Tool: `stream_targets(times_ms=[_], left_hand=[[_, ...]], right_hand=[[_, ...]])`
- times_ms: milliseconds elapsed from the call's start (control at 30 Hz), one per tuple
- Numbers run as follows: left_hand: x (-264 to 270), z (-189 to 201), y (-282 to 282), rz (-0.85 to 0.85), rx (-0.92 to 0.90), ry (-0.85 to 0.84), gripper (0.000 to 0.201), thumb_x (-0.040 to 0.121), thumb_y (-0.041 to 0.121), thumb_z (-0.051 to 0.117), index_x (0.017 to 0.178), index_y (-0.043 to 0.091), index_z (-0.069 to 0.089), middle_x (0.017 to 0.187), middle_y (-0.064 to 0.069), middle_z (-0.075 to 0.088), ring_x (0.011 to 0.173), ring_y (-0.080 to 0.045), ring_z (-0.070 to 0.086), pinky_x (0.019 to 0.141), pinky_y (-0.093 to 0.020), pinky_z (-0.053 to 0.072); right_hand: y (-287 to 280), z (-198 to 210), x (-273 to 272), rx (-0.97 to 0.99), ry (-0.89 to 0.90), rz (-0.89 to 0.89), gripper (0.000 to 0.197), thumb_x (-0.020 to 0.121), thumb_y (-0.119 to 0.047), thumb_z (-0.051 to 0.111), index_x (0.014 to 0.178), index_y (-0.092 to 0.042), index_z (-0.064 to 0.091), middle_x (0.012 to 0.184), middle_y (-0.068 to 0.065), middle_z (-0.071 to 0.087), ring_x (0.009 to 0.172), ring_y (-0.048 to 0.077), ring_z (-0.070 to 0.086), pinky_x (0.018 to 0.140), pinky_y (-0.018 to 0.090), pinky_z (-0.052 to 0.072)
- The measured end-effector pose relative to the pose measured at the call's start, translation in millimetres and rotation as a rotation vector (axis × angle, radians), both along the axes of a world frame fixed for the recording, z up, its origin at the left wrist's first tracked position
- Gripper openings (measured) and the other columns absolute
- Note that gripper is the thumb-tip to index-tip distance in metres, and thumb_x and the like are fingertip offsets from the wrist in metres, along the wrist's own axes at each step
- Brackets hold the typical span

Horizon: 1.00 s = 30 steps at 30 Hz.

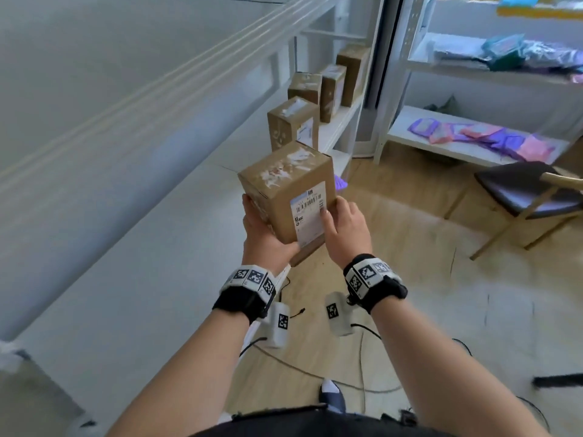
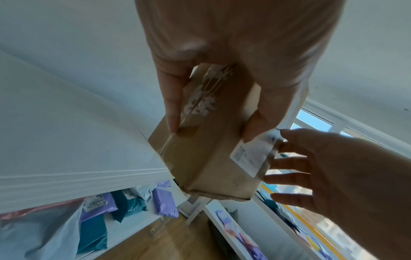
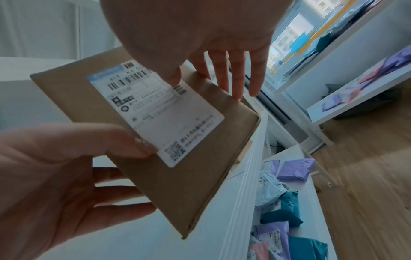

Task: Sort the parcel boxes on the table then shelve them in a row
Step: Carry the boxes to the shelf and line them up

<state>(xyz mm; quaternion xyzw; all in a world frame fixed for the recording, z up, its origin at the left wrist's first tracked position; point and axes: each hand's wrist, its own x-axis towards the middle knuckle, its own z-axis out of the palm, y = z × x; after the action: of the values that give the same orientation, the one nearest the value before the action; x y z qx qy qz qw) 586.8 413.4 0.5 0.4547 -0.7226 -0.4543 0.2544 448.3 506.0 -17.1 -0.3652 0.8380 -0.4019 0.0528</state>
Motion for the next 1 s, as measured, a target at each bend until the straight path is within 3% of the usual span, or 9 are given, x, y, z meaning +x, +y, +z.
stream_targets(times_ms=[133,333,500,600,733,867,1000], left_hand=[[-34,-1,-27,0.121,-0.008,0.025,0.147,0.039,0.038,0.092,0.146,0.056,-0.007,0.136,-0.003,0.053,0.102,-0.024,0.07,0.082,-0.052,0.058],[-68,-3,-68,0.272,-0.062,-0.076,0.147,0.051,0.033,0.095,0.15,0.044,-0.013,0.139,-0.004,0.041,0.112,-0.03,0.064,0.091,-0.046,0.055],[-103,-22,-124,0.335,-0.086,-0.071,0.148,0.051,0.034,0.097,0.153,0.037,-0.012,0.134,-0.007,0.041,0.109,-0.034,0.063,0.086,-0.044,0.054],[-125,-35,-160,0.363,-0.103,-0.096,0.15,0.053,0.032,0.097,0.156,0.024,-0.012,0.133,-0.012,0.041,0.109,-0.037,0.061,0.083,-0.044,0.053],[-155,-50,-195,0.312,-0.059,-0.228,0.158,0.047,0.034,0.1,0.155,0.015,-0.014,0.137,-0.016,0.037,0.114,-0.039,0.058,0.084,-0.044,0.051],[-167,-66,-205,0.289,0.05,-0.327,0.161,0.042,0.046,0.098,0.154,0.023,-0.016,0.148,-0.014,0.031,0.124,-0.035,0.053,0.094,-0.049,0.052],[-162,-72,-204,0.323,-0.019,-0.377,0.155,0.046,0.053,0.094,0.155,0.013,-0.008,0.145,-0.017,0.037,0.124,-0.037,0.052,0.088,-0.051,0.055]], right_hand=[[-40,-1,-45,0.02,-0.038,0.128,0.029,0.101,-0.037,0.044,0.117,-0.015,0.054,0.11,0.003,0.057,0.1,0.022,0.051,0.08,0.031,0.039],[-107,-12,-82,0.063,-0.083,0.252,0.024,0.102,-0.034,0.041,0.114,-0.016,0.051,0.11,0.001,0.059,0.093,0.02,0.055,0.073,0.033,0.041],[-174,-23,-115,0.083,-0.099,0.281,0.019,0.103,-0.033,0.039,0.107,-0.017,0.048,0.107,0.002,0.059,0.089,0.023,0.055,0.072,0.038,0.044],[-214,-29,-137,0.106,-0.089,0.292,0.016,0.103,-0.029,0.039,0.107,-0.016,0.048,0.104,0.003,0.059,0.084,0.025,0.056,0.066,0.034,0.039],[-258,-39,-161,0.24,-0.049,0.243,0.022,0.103,-0.026,0.038,0.118,-0.014,0.048,0.115,0.007,0.059,0.096,0.029,0.06,0.069,0.033,0.037],[-267,-48,-182,0.39,-0.027,0.174,0.027,0.101,-0.025,0.04,0.125,-0.013,0.046,0.124,0.008,0.054,0.1,0.03,0.06,0.076,0.039,0.049],[-260,-52,-188,0.439,-0.045,0.182,0.038,0.102,-0.03,0.042,0.137,-0.016,0.041,0.131,0.006,0.052,0.104,0.028,0.06,0.077,0.039,0.049]])
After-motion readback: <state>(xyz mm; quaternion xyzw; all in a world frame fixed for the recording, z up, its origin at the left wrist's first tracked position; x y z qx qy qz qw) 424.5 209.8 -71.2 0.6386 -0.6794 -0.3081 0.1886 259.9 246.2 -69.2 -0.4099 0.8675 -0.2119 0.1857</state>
